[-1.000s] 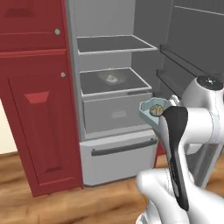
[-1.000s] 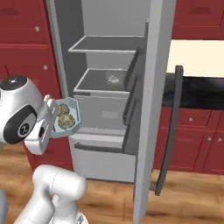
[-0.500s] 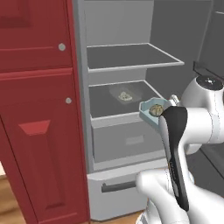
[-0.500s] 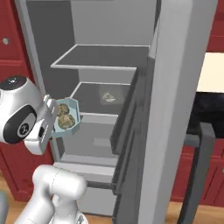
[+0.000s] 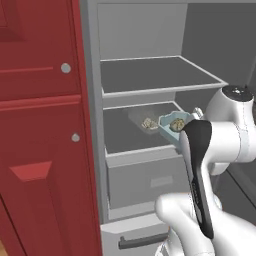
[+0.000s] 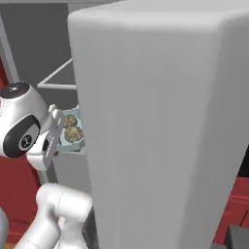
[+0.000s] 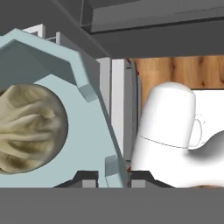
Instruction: Place two dumplings into each of the tupperware containers and then place the containers in the fridge.
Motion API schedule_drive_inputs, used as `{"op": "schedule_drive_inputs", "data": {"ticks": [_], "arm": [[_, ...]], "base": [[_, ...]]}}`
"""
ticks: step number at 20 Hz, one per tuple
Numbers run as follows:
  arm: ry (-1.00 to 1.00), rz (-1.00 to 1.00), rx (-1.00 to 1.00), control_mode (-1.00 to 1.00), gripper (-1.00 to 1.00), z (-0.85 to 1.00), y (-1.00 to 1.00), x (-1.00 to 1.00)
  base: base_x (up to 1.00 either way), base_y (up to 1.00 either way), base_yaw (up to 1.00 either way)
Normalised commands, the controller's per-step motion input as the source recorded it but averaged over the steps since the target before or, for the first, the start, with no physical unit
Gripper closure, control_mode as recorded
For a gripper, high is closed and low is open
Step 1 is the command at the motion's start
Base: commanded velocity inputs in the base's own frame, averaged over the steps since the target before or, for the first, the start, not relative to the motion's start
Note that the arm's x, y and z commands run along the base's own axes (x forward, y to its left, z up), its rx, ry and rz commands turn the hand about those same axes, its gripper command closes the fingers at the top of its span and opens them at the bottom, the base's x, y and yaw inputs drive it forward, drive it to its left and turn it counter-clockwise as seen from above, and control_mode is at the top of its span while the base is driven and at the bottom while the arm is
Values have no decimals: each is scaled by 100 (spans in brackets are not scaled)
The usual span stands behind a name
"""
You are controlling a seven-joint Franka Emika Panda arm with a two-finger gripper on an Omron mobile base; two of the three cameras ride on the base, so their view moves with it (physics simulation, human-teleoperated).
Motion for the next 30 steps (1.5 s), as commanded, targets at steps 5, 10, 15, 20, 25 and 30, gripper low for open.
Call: {"op": "schedule_drive_inputs", "data": {"ticks": [5,10,15,20,25,30], "arm": [[0,0,0,100,100,0,0,0],[0,0,0,100,100,0,0,0],[0,0,0,100,100,0,0,0],[-3,0,0,-100,100,0,-2,0],[-43,0,0,-100,100,24,-1,-14],[-40,0,0,-100,100,55,0,15]], "base": [[46,-24,10],[56,-1,1],[25,0,0],[0,0,0],[0,0,0],[0,0,0]]}}
